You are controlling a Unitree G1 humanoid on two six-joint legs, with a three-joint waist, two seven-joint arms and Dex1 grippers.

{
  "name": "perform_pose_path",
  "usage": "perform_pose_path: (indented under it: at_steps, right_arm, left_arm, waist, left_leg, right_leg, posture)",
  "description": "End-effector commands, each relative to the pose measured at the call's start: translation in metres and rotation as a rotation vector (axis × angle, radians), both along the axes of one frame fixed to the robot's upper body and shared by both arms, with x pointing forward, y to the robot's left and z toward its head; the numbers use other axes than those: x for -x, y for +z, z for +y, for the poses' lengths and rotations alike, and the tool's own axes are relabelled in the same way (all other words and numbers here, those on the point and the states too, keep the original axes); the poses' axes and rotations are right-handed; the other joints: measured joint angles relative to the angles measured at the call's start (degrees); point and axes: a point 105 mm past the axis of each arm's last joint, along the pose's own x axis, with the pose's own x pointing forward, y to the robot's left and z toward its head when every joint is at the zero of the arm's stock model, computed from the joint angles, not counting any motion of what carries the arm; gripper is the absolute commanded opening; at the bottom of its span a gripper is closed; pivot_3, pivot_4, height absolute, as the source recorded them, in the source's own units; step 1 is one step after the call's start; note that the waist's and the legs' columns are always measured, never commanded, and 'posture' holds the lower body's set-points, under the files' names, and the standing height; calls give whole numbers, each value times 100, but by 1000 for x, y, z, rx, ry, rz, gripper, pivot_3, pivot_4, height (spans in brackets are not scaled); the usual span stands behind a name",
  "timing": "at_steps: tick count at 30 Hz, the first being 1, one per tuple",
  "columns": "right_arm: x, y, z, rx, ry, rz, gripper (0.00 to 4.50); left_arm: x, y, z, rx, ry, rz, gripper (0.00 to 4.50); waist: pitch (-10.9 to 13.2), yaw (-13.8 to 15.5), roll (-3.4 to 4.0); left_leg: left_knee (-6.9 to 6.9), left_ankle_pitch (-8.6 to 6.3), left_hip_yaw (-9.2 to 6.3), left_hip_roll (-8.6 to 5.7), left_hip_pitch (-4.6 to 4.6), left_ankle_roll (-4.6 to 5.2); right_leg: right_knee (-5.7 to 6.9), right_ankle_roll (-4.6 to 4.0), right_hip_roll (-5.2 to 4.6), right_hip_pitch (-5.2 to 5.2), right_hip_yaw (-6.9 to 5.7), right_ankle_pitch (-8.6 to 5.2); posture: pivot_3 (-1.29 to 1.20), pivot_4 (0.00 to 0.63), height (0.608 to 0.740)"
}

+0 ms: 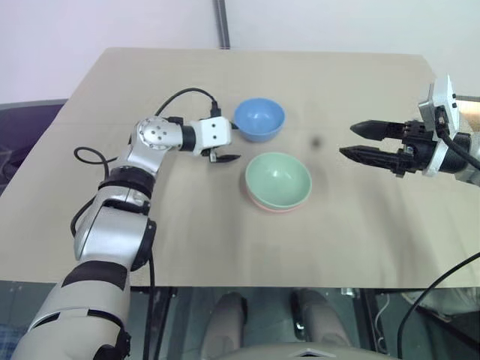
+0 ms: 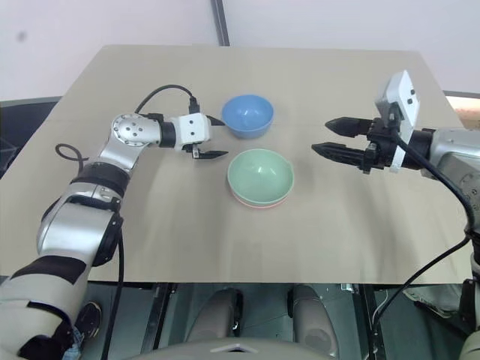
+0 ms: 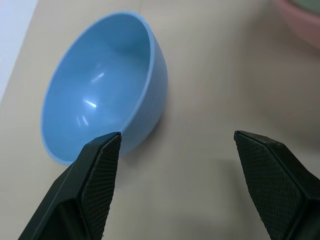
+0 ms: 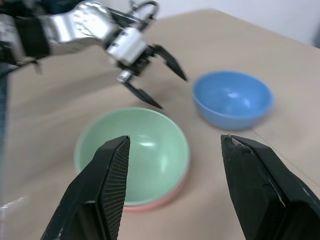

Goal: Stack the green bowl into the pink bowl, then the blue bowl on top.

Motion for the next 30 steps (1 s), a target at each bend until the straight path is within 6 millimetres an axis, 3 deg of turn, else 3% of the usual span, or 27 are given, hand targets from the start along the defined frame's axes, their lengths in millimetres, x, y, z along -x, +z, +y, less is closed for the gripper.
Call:
perform_pose_path:
  at_steps: [1, 16, 30]
  right_arm:
    - [-1, 7, -13, 18, -82, -23, 3214]
    - [6, 6, -21, 25, -127, -30, 3214]
    - [5, 9, -22, 27, -136, -52, 3214]
  left_arm:
    - [-3, 9, -11, -18, -32, -58, 3819]
    - [-22, 25, -33, -30, 31, -163, 3819]
    - [-30, -1, -43, -165, 88, -111, 3819]
  waist:
    - [0, 8, 0]
    - [0, 4, -2]
    - [0, 1, -2]
  left_leg:
    - [0, 0, 0, 0, -1, 0]
    - [0, 0, -1, -1, -1, 0]
    - [0, 0, -1, -3, -1, 0]
  right_leg:
    - [0, 0, 0, 0, 0, 0]
    - [1, 0, 0, 0, 0, 0]
    - [1, 1, 0, 0, 0, 0]
  posture:
    - [0, 150, 740]
    - [0, 150, 740]
    - [0, 150, 740]
